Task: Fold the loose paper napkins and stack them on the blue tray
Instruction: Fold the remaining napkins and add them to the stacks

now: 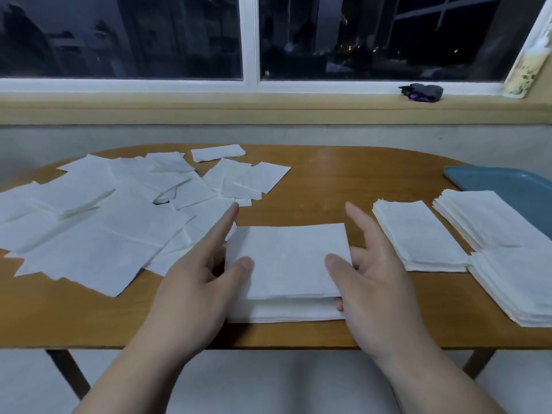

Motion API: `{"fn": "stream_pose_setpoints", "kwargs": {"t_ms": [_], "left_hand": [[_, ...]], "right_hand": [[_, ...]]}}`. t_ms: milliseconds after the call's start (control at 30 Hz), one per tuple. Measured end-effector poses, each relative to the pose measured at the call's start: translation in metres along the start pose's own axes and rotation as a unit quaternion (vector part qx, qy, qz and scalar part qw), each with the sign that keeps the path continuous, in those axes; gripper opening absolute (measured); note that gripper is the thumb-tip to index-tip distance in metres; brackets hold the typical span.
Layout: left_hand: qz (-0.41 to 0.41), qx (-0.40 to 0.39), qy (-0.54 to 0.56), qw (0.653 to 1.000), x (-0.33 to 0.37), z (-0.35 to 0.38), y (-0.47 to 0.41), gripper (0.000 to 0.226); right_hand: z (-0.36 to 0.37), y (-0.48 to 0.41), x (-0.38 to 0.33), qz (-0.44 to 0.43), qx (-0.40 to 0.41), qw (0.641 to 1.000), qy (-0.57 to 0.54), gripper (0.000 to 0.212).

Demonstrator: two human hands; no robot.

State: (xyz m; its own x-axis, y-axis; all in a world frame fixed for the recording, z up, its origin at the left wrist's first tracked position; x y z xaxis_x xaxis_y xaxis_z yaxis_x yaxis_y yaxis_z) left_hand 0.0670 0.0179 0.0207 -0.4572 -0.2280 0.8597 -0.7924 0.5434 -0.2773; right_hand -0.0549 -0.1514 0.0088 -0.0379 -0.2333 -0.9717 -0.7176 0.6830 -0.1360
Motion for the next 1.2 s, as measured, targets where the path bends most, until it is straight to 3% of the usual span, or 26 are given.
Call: {"fn": "stream_pose_setpoints", "kwargs": {"t_ms": [67,233,433,933,1100,1200], "left_hand": [[0.011,-0.015,-0.01,1.0,-0.004,0.0,-0.002,0.047],[0.0,-0.047,-0.035,0.998,-0.013,0.0,-0.001,0.016],[0.006,-0.057,-0.086,0.995,-0.02,-0.001,0.0,0.014],[0.038,-0.061,-0.174,0.982,-0.026,0.002,-0.003,0.013],[0.059,-0.066,-0.178,0.98,-0.025,0.003,-0.005,0.016],[0.068,-0.074,-0.187,0.977,-0.024,0.005,-0.006,0.021]], "right_hand": [[-0.003,0.002,-0.001,-0.034,-0.006,0.996,0.077,0.06],[-0.007,0.003,0.001,-0.066,-0.01,0.975,0.213,0.028],[-0.002,0.003,0.007,-0.093,-0.007,0.946,0.311,0.024],[0.001,0.003,0.009,-0.102,0.047,0.907,0.407,0.033],[0.01,0.001,0.008,-0.076,-0.067,0.884,0.455,0.053],[0.01,0.001,0.01,-0.058,-0.086,0.872,0.478,0.058]]}}
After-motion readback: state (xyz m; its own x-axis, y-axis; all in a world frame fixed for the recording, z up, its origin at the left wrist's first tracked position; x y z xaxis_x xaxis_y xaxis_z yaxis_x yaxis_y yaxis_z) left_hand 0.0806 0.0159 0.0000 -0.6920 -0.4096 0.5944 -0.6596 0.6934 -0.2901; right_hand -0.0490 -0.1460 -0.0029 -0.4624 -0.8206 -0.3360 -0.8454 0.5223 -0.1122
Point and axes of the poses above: each hand's wrist, its own y-axis away from the middle knuckle, its own z-axis out of the palm, x = y × z, the point moved 5 cm from there along -y, towards the middle knuckle, and after that the axes turned 6 degrees about z, right-handed, at the moved point
